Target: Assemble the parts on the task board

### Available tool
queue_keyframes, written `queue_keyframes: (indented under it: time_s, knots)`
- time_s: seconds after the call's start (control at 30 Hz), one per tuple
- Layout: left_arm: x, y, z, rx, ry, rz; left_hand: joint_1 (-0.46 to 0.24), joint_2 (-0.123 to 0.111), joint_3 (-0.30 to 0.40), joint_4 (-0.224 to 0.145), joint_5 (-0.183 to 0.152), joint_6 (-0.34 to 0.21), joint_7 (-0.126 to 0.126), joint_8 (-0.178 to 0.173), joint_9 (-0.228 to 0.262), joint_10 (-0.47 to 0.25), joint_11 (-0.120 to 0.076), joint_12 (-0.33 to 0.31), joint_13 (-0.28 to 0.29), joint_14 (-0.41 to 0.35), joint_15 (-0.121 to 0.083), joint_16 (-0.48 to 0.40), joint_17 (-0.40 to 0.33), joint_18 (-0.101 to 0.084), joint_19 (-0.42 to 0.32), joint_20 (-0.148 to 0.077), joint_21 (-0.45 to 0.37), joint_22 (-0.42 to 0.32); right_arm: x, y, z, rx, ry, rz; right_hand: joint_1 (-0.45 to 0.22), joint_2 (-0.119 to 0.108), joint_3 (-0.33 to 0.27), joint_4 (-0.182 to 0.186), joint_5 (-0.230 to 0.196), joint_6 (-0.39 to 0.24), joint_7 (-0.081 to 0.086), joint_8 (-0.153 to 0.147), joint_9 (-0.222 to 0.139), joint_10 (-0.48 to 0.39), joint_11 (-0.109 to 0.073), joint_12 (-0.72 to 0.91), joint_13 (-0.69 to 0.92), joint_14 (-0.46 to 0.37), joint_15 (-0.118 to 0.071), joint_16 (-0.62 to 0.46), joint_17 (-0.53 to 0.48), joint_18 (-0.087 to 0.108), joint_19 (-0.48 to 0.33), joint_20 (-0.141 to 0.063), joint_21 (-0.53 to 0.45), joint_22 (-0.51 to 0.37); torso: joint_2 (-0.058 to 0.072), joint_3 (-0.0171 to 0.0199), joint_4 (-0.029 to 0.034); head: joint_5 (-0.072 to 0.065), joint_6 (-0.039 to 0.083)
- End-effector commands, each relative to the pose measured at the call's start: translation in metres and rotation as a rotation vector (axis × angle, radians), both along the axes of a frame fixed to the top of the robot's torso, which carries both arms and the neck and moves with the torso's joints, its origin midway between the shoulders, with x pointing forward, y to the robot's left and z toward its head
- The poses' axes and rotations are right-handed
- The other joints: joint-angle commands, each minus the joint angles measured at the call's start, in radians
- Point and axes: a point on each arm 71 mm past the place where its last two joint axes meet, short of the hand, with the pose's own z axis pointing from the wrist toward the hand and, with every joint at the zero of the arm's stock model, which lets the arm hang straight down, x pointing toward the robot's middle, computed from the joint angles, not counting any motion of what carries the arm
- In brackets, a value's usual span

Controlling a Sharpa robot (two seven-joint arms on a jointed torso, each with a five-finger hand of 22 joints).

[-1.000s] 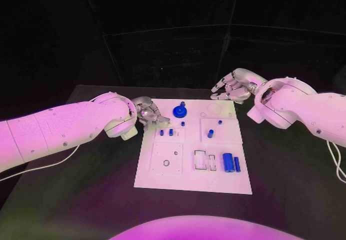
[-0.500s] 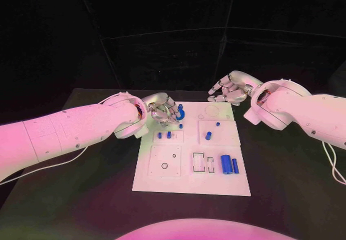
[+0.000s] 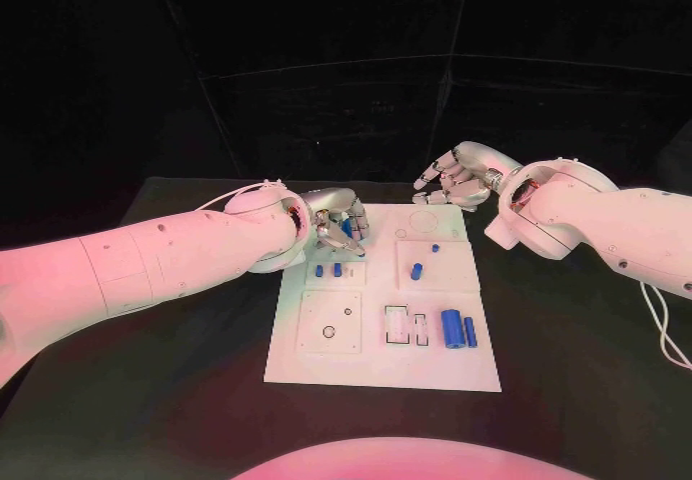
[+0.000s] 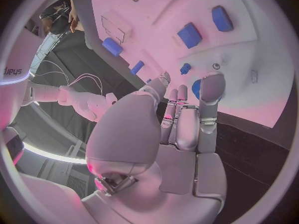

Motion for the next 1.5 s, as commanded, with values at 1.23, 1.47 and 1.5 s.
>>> queue_keyframes:
  time_s: [1.23,1.47,1.5]
  knots:
    - [0.013,-0.023,-0.015,0.191,0.001,-0.057,-0.004,-0.006,0.075,-0.017,0.001,0.074,-0.008,-0.053,-0.038,0.079,-0.007,-0.065,-0.086,0.032,-0.008,0.011,-0.012,-0.033,0.050,-0.012,0.122,0.128,0.000,0.006,0.001,0.008,-0.005,0.025,0.012,0.005,0.006,0.000,0.008,-0.005,-0.003,0.006,-0.001,-0.003,0.000,0.005,0.000,0.029,-0.008,-0.004,0.001,0.015,-0.003,-0.003,-0.004,0.000,0.000,-0.0003,0.0012,-0.006,-0.006]
    - [0.013,-0.023,-0.016,0.192,0.004,-0.059,-0.005,-0.005,0.080,-0.018,0.001,0.080,-0.009,-0.055,-0.038,0.085,-0.009,-0.068,-0.090,0.033,-0.009,0.011,-0.014,-0.035,0.053,-0.012,0.130,0.136,0.000,0.007,0.001,0.008,-0.005,0.025,0.012,0.005,0.006,0.000,0.008,-0.005,-0.003,0.006,-0.001,-0.003,0.000,0.005,0.000,0.029,-0.008,-0.004,0.001,0.015,-0.003,-0.003,-0.004,0.000,0.000,-0.0007,0.0008,-0.006,-0.007]
    - [0.013,-0.023,-0.016,0.192,0.004,-0.059,-0.005,-0.005,0.081,-0.019,0.001,0.081,-0.009,-0.055,-0.038,0.087,-0.009,-0.069,-0.091,0.033,-0.010,0.010,-0.015,-0.035,0.053,-0.013,0.131,0.138,0.000,0.006,0.001,0.008,-0.005,0.025,0.012,0.005,0.006,0.000,0.008,-0.005,-0.003,0.006,-0.001,-0.003,0.000,0.005,0.000,0.029,-0.008,-0.004,0.001,0.015,-0.003,-0.003,-0.004,0.000,0.000,-0.0004,0.0009,-0.006,-0.007]
